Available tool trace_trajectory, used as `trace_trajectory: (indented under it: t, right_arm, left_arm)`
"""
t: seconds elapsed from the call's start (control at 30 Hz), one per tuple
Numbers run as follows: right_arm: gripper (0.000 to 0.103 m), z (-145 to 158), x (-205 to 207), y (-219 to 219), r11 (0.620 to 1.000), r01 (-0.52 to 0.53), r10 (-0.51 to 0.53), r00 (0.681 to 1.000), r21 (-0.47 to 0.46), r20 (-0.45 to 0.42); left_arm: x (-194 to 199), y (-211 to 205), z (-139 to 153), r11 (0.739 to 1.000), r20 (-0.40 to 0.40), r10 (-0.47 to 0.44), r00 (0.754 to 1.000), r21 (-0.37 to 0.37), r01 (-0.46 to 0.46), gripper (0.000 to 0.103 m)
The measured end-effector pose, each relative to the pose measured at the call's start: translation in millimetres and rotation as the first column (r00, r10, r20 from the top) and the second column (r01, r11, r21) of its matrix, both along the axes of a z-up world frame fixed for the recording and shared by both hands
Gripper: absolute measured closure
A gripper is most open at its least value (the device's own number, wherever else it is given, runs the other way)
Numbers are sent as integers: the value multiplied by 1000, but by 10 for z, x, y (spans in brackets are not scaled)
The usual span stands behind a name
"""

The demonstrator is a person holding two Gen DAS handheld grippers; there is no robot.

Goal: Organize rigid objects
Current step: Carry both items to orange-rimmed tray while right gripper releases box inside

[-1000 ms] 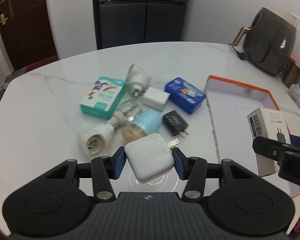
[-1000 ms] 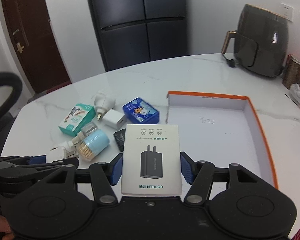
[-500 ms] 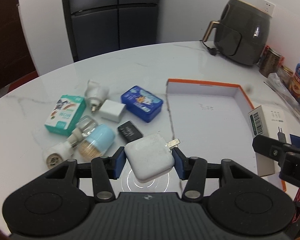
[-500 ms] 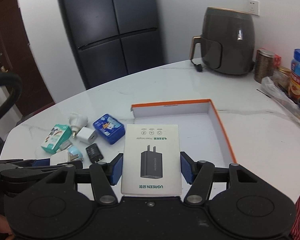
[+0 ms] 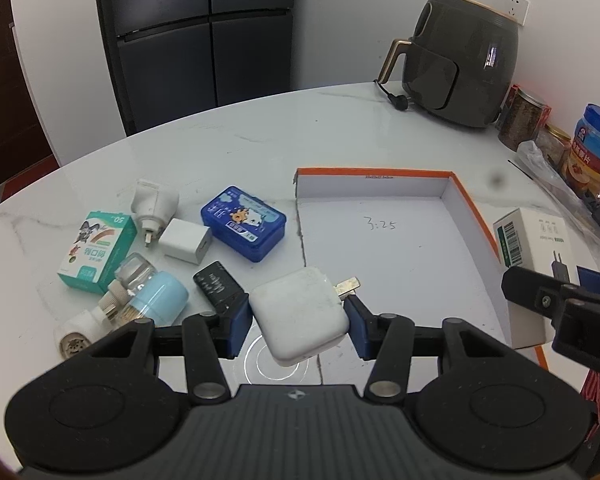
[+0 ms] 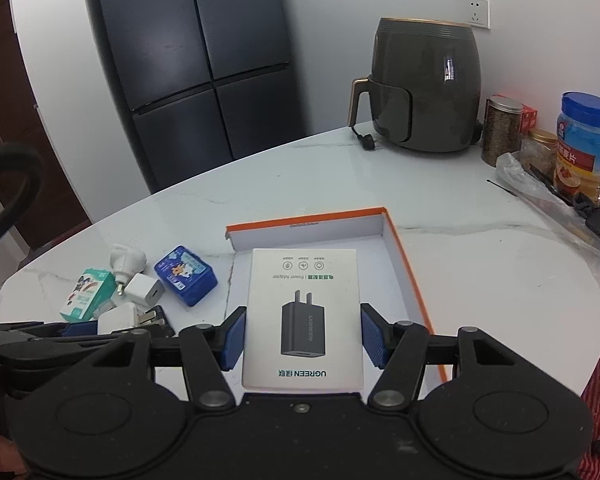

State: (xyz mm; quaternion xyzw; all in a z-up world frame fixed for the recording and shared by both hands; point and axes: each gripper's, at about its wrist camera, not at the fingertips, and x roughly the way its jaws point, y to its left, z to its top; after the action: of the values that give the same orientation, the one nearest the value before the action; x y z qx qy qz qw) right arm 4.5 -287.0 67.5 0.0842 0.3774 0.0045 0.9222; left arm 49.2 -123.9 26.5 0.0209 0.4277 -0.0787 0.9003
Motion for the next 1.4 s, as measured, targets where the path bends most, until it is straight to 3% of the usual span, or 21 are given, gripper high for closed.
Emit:
trace_trajectory:
  t: [0.67,1.4]
  right_arm:
    - [33,-133,397,-154,1000,-21,20,1000,-17,-18]
    - [33,-481,1257,-603,998,-31,27,996,-51,-86]
  left_arm:
    - [296,-232,-86,1000,-24,-2,1000,-9,2,52]
    - [928,-721,-258,1000,-31,4,999,-3,-4,52]
